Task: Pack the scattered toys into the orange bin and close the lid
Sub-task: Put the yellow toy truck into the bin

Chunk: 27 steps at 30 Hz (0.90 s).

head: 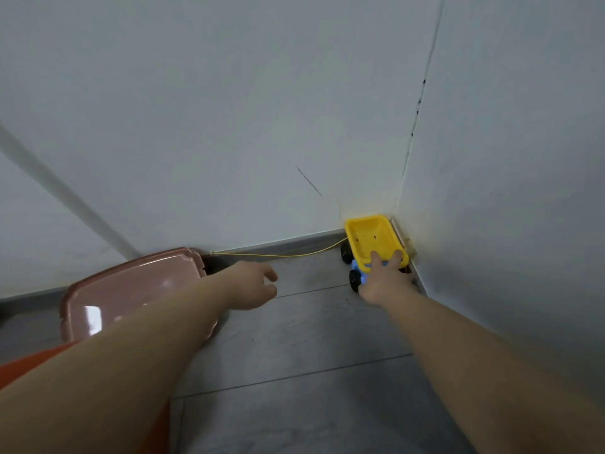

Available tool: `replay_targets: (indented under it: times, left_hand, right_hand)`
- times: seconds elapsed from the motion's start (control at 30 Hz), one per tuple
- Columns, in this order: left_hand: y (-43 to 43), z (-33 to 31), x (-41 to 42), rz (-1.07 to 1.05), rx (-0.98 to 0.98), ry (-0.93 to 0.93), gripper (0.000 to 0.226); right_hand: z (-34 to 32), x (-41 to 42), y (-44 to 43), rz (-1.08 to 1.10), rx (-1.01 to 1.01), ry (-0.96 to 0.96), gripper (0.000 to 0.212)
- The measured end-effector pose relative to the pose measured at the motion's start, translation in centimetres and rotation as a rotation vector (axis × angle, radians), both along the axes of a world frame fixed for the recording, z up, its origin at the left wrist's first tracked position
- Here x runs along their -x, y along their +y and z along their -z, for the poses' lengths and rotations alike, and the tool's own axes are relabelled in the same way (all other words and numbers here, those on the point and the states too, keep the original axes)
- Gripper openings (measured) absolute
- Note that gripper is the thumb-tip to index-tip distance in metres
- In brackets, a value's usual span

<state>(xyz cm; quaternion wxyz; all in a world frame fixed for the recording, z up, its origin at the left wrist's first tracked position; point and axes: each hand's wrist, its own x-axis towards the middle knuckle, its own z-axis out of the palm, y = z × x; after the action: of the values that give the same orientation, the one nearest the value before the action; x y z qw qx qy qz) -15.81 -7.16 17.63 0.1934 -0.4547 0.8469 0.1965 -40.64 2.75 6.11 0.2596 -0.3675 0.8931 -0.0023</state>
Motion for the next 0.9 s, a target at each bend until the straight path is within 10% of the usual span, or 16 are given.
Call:
replay_targets:
  times: [0.9]
  left_hand:
    - [-1.1, 3.2, -6.8, -0.143, 0.007, 0.055, 0.043]
  right_hand:
    - [0.4, -5.8, -0.6, -0.463, 0.282, 0.093, 0.036]
